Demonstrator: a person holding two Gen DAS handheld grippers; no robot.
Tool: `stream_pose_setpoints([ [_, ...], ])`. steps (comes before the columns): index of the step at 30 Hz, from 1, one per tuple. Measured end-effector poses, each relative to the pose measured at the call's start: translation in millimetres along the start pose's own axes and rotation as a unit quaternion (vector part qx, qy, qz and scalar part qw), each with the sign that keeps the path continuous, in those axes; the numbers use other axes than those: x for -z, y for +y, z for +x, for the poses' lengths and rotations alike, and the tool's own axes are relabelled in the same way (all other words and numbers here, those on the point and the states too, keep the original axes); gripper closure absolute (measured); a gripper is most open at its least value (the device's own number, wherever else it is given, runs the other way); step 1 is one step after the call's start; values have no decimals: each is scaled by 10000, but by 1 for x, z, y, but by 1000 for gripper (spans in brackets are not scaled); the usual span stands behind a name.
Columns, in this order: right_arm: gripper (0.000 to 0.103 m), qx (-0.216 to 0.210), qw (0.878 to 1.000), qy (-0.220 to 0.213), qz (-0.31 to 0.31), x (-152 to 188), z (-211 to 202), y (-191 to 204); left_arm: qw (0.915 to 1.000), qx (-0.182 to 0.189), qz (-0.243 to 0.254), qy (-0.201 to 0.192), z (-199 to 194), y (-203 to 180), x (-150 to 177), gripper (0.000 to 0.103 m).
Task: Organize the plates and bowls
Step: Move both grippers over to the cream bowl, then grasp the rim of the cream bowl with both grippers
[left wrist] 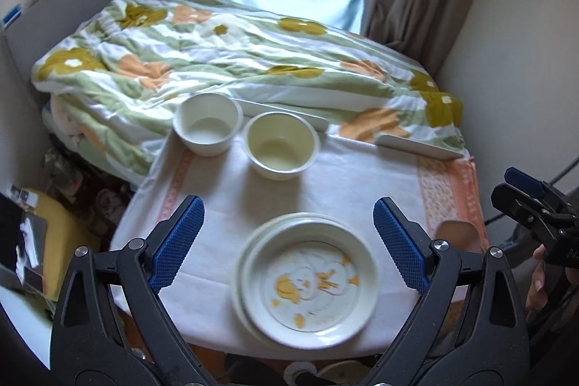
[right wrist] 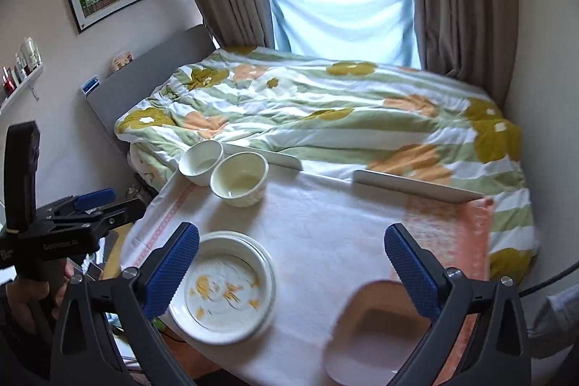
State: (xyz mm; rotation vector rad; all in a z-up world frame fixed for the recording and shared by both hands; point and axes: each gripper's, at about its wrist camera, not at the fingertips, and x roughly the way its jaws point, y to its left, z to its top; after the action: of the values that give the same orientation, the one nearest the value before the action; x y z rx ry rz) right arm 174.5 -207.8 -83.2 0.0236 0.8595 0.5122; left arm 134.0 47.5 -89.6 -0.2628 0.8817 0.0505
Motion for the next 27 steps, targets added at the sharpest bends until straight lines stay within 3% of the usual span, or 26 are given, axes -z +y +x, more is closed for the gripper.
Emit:
stream_pose_setpoints([
  [4, 2, -9, 9997, 218, 104, -21, 48, 24, 9988, 243, -302, 287, 30, 42, -14, 10],
  [7, 10, 36, 9988, 415, 275, -33, 88, 33, 9976, 340, -371, 484, 60, 61, -24, 15],
  [10, 25, 97, 9967, 695, 409, -40, 131, 38, 9936, 617, -551, 766, 99, 78, -34, 25],
  [12, 35, 195, 9945, 924, 454, -39, 160, 39, 9917, 695, -554, 933, 125, 83, -38, 31],
  [16, 45, 275, 9880, 1315, 762, -31, 206, 30, 9869, 838, -596, 1245, 175, 88, -42, 39],
  [18, 51, 254, 9841, 1444, 999, -28, 224, 24, 9847, 917, -606, 1354, 196, 89, -42, 51],
  [24, 69, 128, 9772, 1671, 1302, -23, 254, 20, 9798, 1072, -577, 1589, 230, 83, -41, 62],
  [27, 72, 110, 9771, 1653, 1338, -24, 261, 22, 9797, 1078, -500, 1617, 240, 80, -43, 67],
])
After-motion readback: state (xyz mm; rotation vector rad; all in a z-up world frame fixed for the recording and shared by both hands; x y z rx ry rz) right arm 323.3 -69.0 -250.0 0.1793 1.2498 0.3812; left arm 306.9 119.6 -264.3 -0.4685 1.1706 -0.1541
